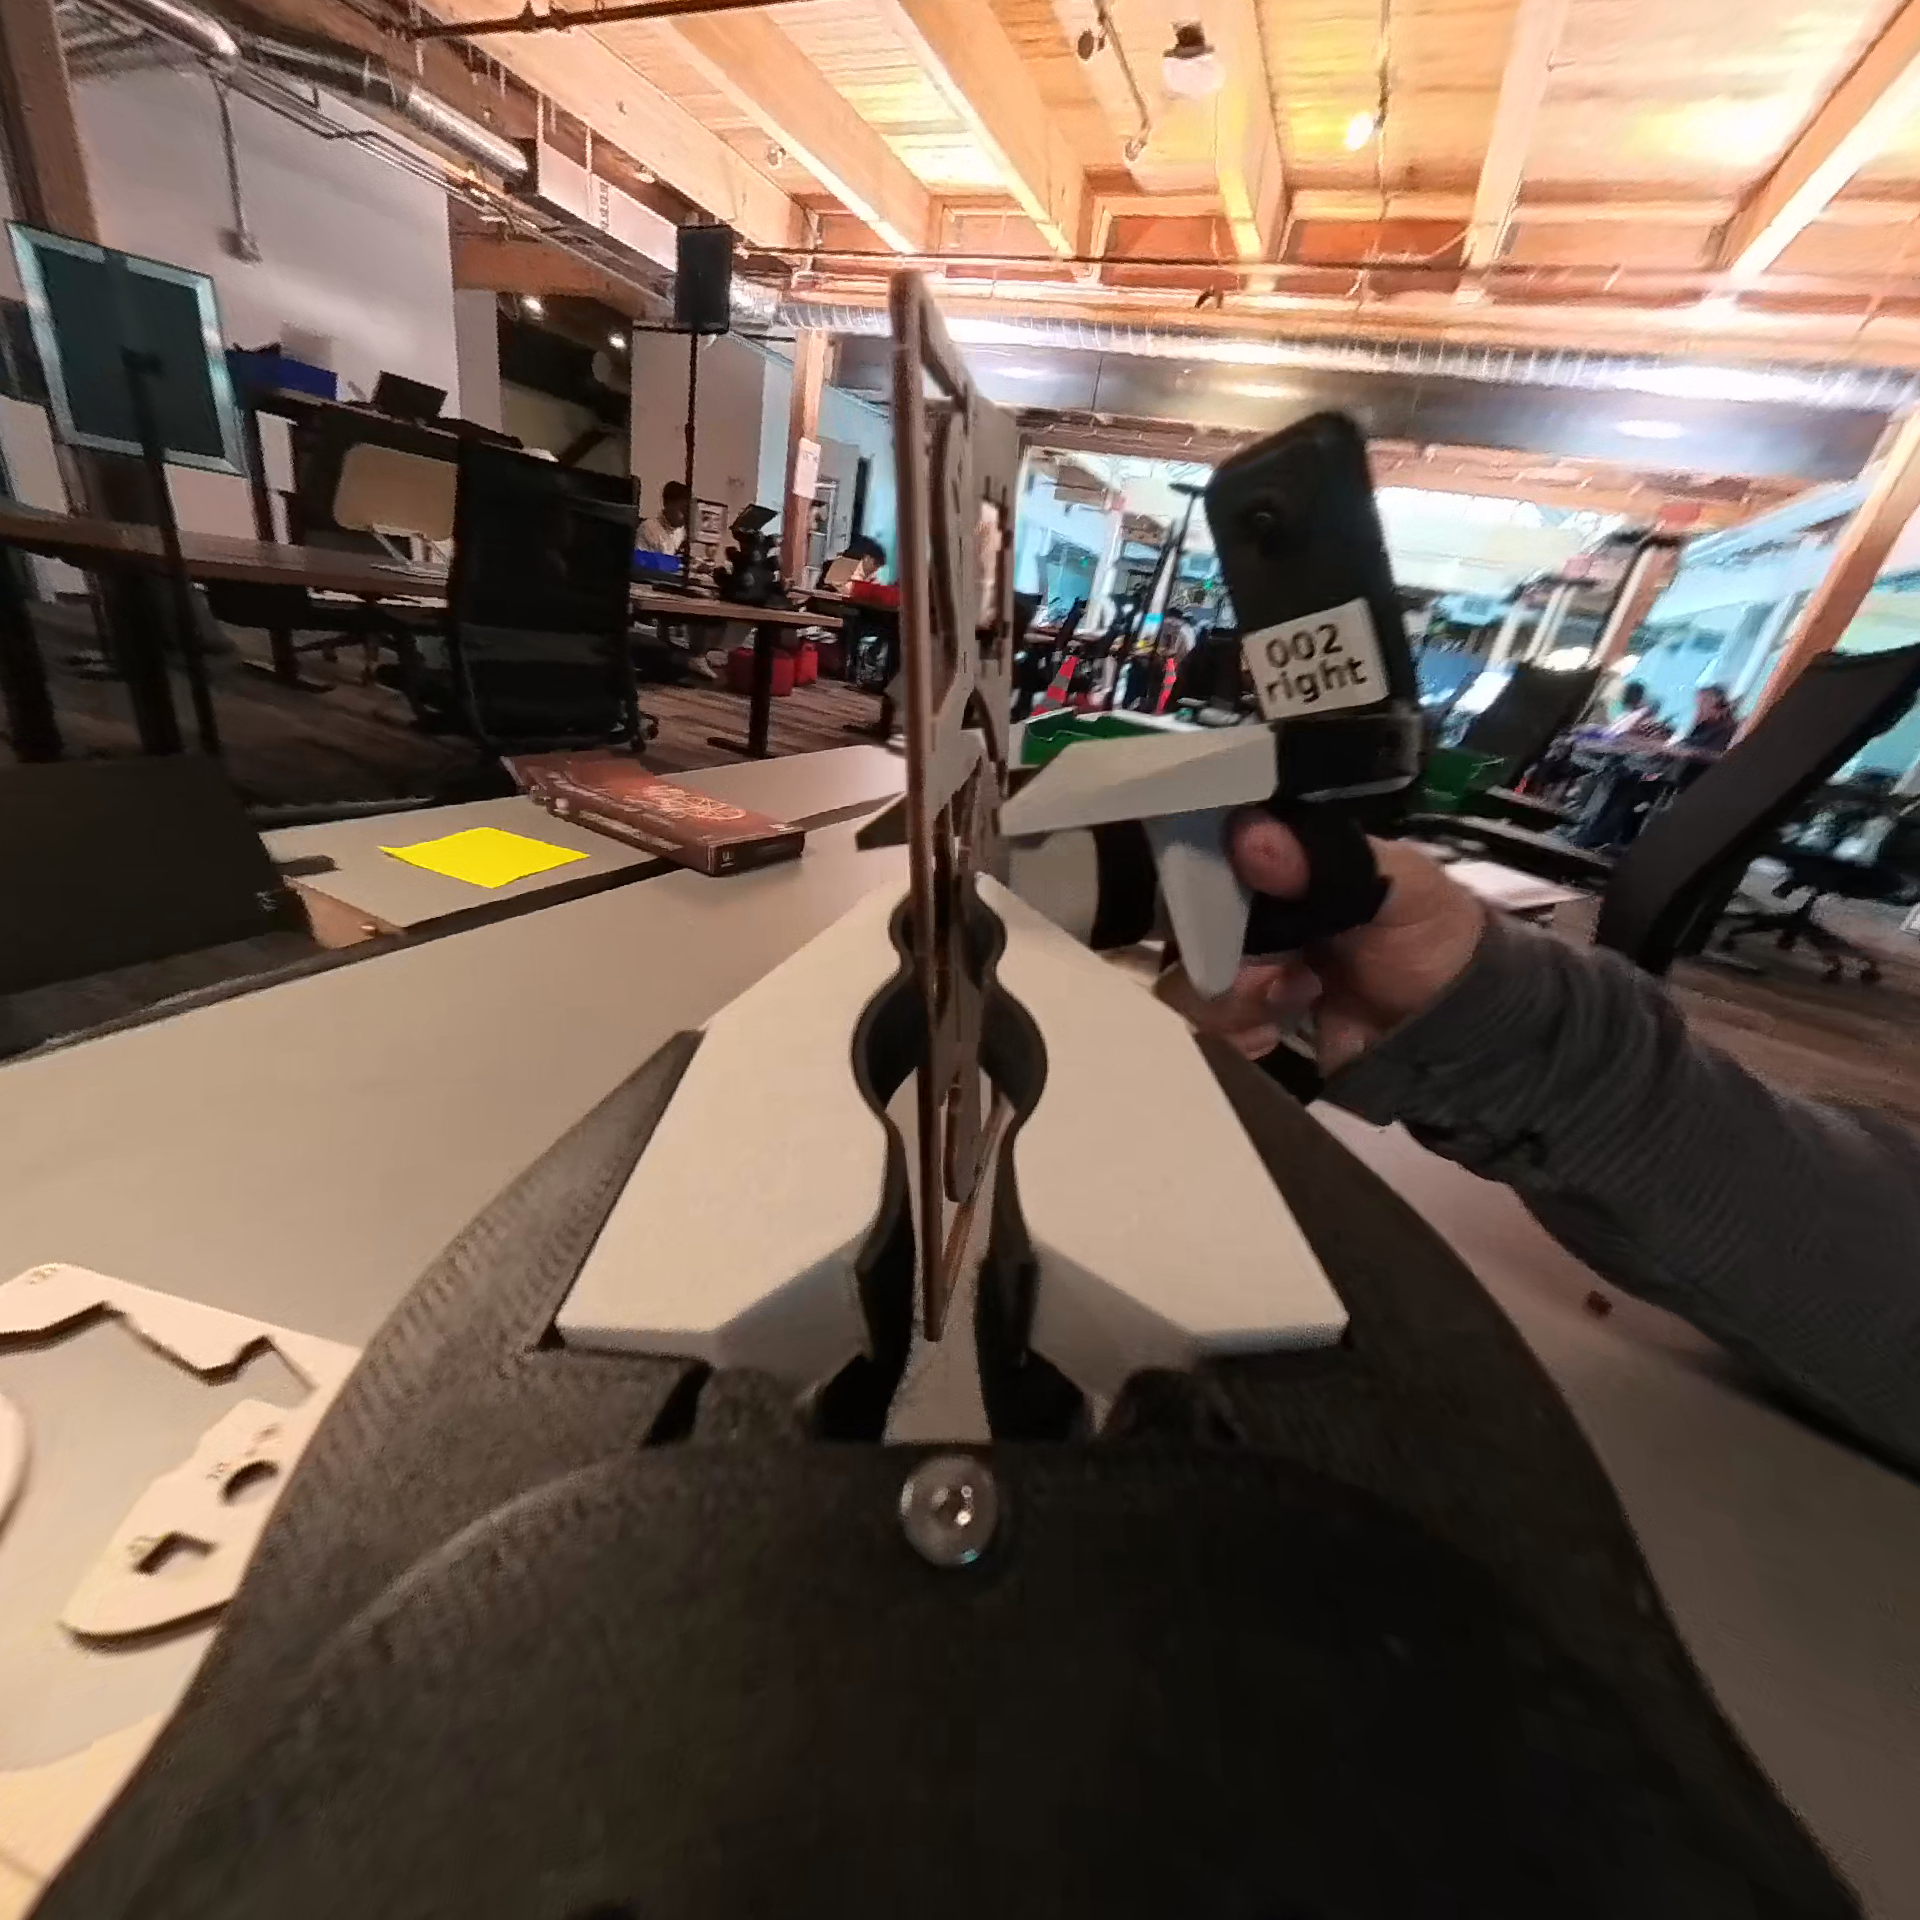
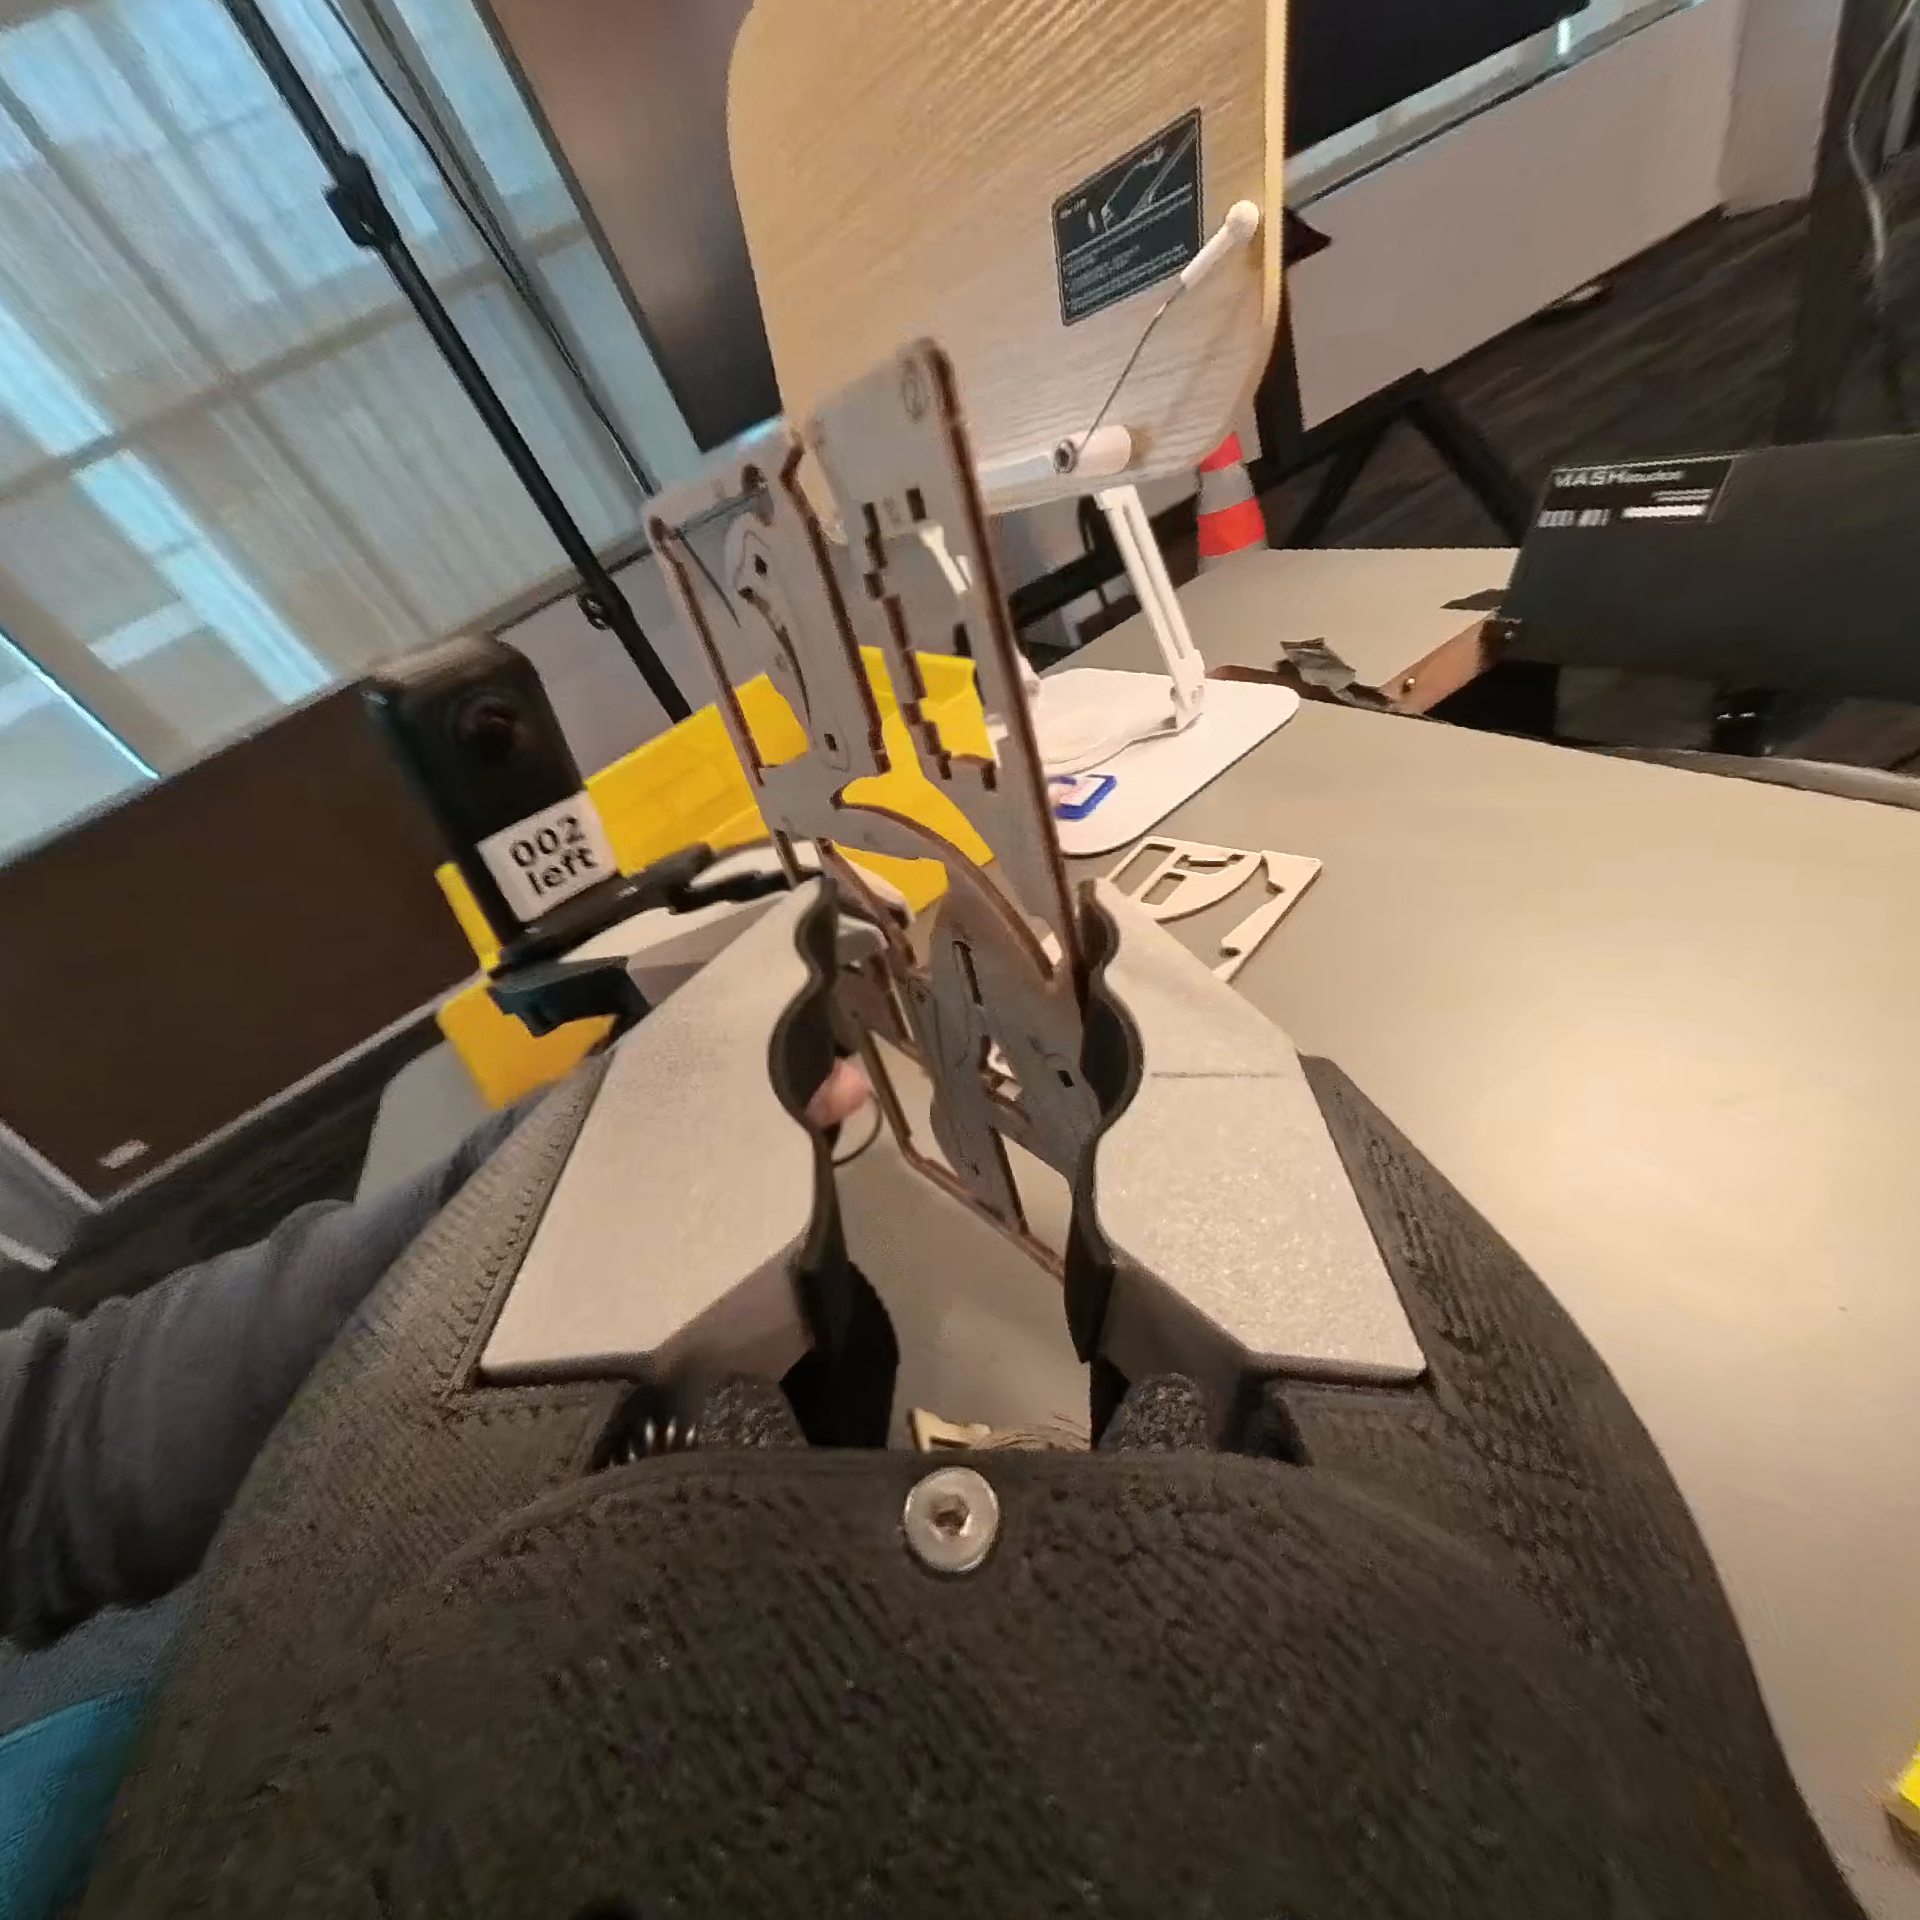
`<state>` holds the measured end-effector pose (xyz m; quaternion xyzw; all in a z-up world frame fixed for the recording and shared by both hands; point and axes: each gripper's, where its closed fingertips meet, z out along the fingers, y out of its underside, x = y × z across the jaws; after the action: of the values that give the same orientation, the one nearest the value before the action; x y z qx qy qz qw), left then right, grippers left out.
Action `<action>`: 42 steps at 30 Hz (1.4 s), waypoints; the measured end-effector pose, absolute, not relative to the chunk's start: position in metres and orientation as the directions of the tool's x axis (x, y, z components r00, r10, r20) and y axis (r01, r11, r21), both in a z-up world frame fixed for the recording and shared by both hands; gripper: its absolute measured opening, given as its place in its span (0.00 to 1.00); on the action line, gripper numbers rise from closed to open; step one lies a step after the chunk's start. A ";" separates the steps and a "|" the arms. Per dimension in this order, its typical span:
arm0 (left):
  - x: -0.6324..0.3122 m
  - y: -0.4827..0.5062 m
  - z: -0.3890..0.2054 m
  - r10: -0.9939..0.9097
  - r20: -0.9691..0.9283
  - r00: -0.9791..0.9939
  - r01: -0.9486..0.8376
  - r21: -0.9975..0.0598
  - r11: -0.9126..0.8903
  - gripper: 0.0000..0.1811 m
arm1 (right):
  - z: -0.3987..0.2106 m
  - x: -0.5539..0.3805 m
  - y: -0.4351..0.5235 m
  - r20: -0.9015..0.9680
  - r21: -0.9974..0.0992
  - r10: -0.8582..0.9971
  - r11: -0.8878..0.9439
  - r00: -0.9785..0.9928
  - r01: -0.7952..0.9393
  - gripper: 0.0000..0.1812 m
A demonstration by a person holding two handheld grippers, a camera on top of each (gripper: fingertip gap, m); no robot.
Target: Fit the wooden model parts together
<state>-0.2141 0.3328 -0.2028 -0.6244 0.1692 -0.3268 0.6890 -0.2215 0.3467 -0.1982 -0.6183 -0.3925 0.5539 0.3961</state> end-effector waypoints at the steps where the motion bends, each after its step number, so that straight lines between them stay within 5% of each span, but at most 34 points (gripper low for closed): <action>1: -0.215 0.334 -0.202 -0.665 0.209 0.717 0.273 -0.962 -0.009 0.01 | -0.198 -0.219 0.349 -0.387 -0.920 0.919 -0.391 0.076 0.035 0.25; 11: -0.250 0.324 -0.174 -0.746 0.486 0.455 0.653 -0.752 -0.092 0.00 | -0.203 -0.200 0.340 -0.521 -0.853 0.845 -0.511 -0.125 0.101 0.18; 14: -0.245 0.323 -0.173 -0.762 0.485 0.429 0.652 -0.750 -0.110 0.01 | -0.200 -0.204 0.330 -0.528 -0.849 0.827 -0.518 -0.193 0.102 0.01; 19: -0.243 0.318 -0.170 -0.788 0.479 0.387 0.665 -0.737 -0.120 0.01 | -0.186 -0.199 0.331 -0.567 -0.810 0.776 -0.586 -0.275 0.018 0.00; 26: -0.228 0.324 -0.179 -0.774 0.493 0.397 0.628 -0.761 -0.163 0.16 | -0.176 -0.192 0.340 -0.597 -0.758 0.733 -0.649 -0.326 -0.070 0.00; 31: -0.205 0.320 -0.182 -0.803 0.491 0.337 0.588 -0.776 -0.228 0.15 | -0.175 -0.199 0.329 -0.564 -0.790 0.758 -0.611 -0.329 -0.054 0.00; 35: -0.198 0.317 -0.182 -0.815 0.447 0.368 0.555 -0.809 -0.193 0.01 | -0.178 -0.206 0.319 -0.525 -0.828 0.789 -0.560 -0.318 -0.022 0.00; 42: -0.196 0.322 -0.194 -0.784 0.422 0.455 0.441 -0.872 -0.212 0.01 | -0.181 -0.200 0.327 -0.455 -0.879 0.855 -0.476 -0.248 -0.030 0.06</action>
<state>-0.1961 0.3218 -0.1942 -0.5954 0.1440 -0.5018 0.6108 -0.2002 0.3270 -0.1805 -0.5207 -0.3964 0.6833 0.3239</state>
